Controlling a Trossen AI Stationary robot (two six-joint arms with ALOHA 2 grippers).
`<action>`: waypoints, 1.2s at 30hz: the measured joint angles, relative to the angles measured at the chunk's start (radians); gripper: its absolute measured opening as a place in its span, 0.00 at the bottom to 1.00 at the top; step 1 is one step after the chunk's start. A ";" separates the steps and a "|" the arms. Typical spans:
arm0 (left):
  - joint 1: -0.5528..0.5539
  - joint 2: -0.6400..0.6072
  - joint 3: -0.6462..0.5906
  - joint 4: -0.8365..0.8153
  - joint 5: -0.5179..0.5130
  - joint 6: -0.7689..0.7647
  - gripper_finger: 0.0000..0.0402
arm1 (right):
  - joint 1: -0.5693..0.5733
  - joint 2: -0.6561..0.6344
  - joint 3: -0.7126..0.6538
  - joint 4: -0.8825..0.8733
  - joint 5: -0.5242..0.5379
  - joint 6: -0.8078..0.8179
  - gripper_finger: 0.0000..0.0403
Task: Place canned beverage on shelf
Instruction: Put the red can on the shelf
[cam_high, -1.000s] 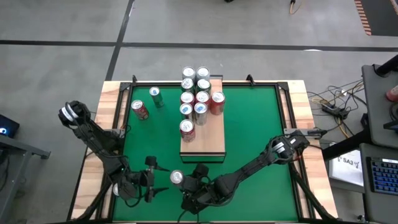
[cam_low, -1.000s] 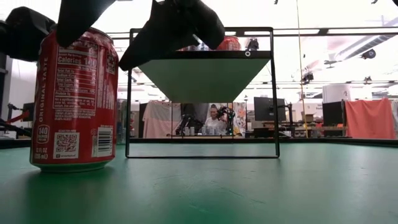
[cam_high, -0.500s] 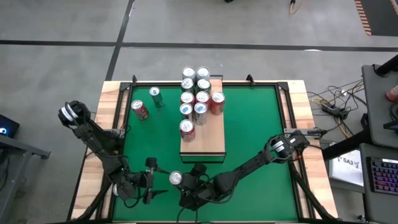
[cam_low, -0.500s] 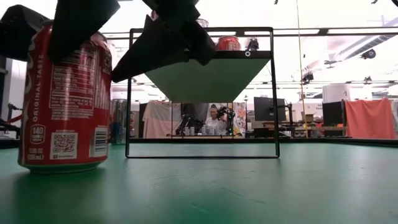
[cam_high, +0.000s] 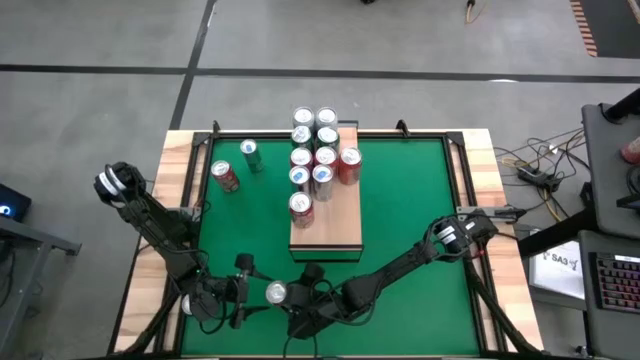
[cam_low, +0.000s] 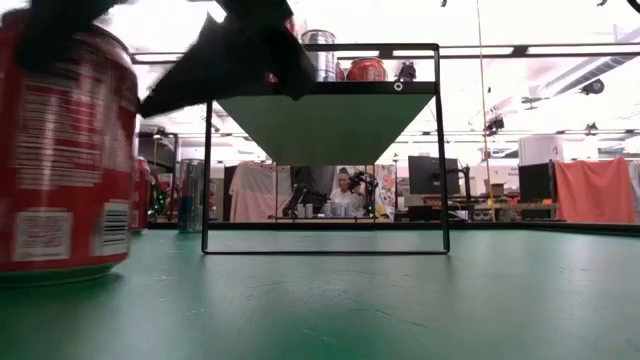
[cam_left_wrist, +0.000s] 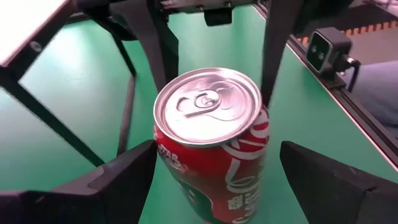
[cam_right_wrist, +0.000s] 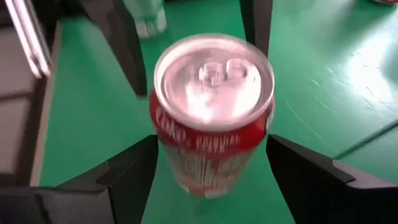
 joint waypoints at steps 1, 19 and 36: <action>0.000 0.000 0.000 0.001 0.011 0.004 0.81 | 0.000 0.000 0.000 0.021 -0.002 0.015 0.74; -0.001 0.000 -0.002 -0.004 -0.006 0.033 0.81 | -0.023 0.047 0.001 0.186 -0.009 -0.073 0.81; -0.068 -0.060 0.065 -0.147 -0.015 0.026 0.81 | -0.019 0.056 0.031 0.201 -0.025 -0.105 0.71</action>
